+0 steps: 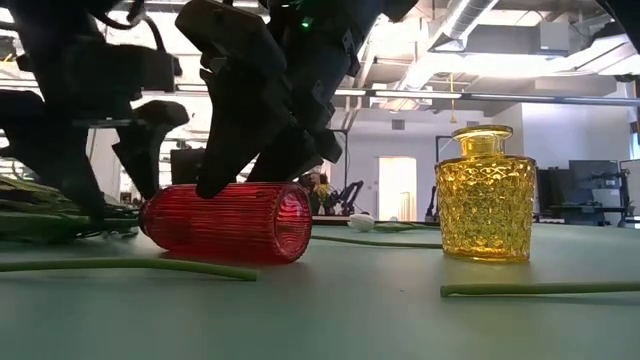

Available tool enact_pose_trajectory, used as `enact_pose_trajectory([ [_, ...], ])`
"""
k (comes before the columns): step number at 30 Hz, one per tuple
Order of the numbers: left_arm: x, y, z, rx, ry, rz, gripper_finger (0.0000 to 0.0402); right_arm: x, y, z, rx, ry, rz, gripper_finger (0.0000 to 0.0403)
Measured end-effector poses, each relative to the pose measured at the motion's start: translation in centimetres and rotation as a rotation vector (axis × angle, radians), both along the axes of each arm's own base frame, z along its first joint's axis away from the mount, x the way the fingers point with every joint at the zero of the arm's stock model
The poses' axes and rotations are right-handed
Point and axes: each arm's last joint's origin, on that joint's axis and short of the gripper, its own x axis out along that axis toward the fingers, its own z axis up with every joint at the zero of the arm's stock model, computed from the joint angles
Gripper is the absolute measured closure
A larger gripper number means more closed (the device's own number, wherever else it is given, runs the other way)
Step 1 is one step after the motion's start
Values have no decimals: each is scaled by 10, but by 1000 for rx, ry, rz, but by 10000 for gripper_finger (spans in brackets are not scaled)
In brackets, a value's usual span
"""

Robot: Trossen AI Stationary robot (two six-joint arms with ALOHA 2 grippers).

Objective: Sort flowers into vase by color
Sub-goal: Adjust the red flower vase

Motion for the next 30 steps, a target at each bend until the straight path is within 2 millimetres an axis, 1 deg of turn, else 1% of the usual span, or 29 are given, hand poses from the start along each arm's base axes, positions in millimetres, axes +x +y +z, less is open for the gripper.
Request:
enact_pose_trajectory([
  [3,-3,6,-3,-25,54,31,128,1,-3,0,0,1,-4,142],
  [10,-10,23,-19,-66,122,70,126,0,-3,0,-4,3,5,142],
  [13,-9,28,-20,-89,127,79,127,0,-3,0,-4,3,5,142],
  [17,-8,28,-20,-92,122,56,128,1,-2,0,-3,-1,5,142],
  [19,-8,28,-20,-89,121,42,137,2,-2,1,1,-15,5,142],
  [21,-8,28,-20,-90,120,38,155,3,-2,1,4,-29,5,142],
  [24,-7,28,-20,-95,119,37,197,5,-1,2,1,-48,24,142],
  [30,-5,27,-20,-104,93,30,308,5,-2,2,1,-47,28,142],
])
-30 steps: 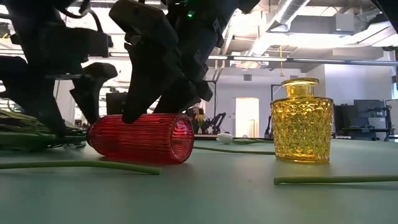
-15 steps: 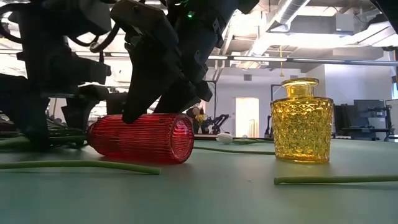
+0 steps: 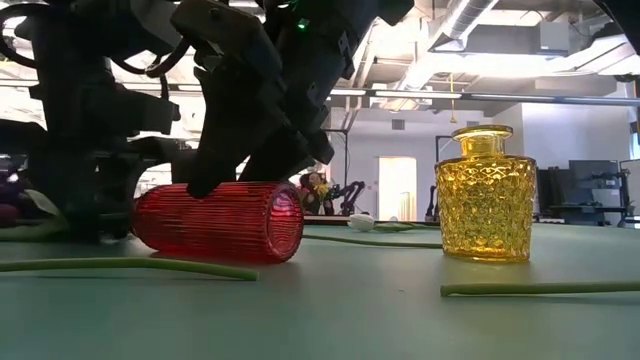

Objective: Sort flowers into vase by color
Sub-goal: Adjust the red flower vase

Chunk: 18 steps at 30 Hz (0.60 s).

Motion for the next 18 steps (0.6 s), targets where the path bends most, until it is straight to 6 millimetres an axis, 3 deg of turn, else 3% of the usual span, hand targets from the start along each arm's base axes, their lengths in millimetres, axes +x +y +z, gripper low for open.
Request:
enact_pose_trajectory([
  [5,4,-2,2,-14,-27,-26,387,0,-2,0,3,3,-12,143],
  [18,12,-6,11,-15,-77,-71,386,0,-5,0,46,20,6,142],
])
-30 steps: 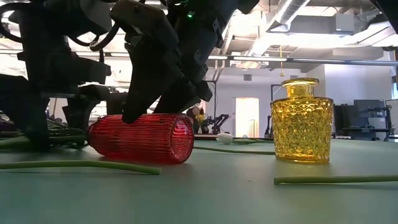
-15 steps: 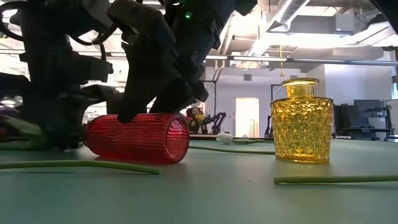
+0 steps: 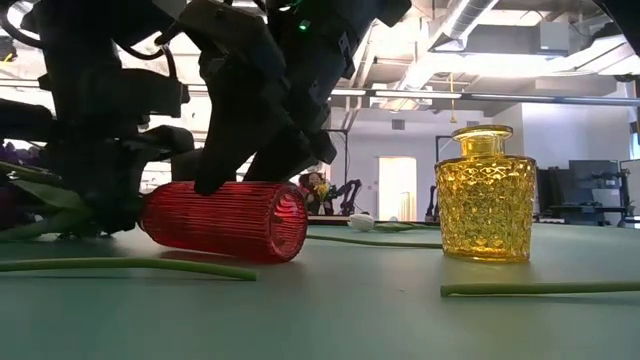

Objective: Sort flowers into vase by color
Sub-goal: Adjust the red flower vase

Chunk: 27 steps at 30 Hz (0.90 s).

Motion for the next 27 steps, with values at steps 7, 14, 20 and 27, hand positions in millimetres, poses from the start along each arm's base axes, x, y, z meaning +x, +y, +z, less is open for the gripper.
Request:
enact_pose_trajectory([
  [7,2,-1,1,0,-19,0,386,3,-8,-1,83,17,1,113],
  [14,5,-1,5,2,-58,12,387,5,-13,-7,167,48,-17,45],
  [20,4,-1,4,12,-52,12,387,5,-13,-12,153,66,-43,14],
  [27,4,-1,3,7,-45,4,387,6,-11,-17,108,56,-12,72],
])
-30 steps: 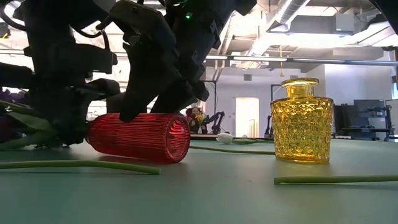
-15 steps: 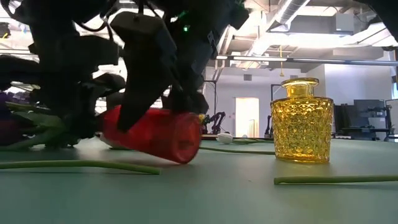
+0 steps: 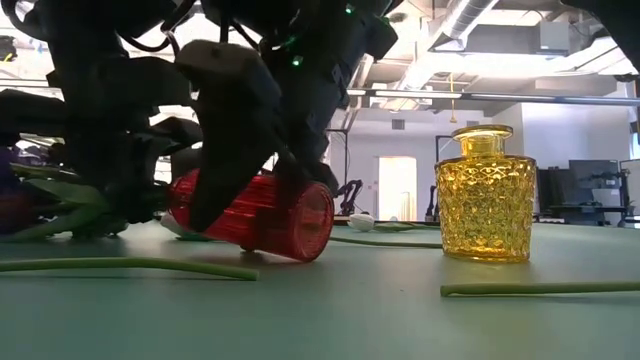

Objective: Sort flowers into vase by color
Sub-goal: Adjust the red flower vase

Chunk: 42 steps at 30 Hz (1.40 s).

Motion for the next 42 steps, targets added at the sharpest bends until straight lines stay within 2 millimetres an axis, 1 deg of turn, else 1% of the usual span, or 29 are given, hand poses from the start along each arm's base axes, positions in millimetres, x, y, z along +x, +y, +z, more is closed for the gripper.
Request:
enact_pose_trajectory([
  [3,0,0,0,-6,4,-6,387,1,0,0,-28,-15,0,118],
  [5,-1,0,0,-5,10,-11,387,0,0,1,-45,-17,-6,139],
  [8,1,-1,7,4,35,-12,387,1,-1,2,-62,-29,10,140],
  [13,6,-6,27,50,69,-32,387,1,3,5,-116,-63,23,140],
  [22,6,-8,59,123,156,-38,387,5,14,10,-342,-198,20,140],
  [29,4,-8,89,238,195,-46,387,11,10,16,-475,-276,-47,140],
  [34,2,-5,108,321,212,-71,387,15,5,25,-553,-336,-89,140],
  [39,1,-3,127,398,219,-104,387,19,-7,35,-593,-377,-100,140],
  [42,0,-1,136,452,224,-121,387,20,-15,42,-653,-389,-102,140],
])
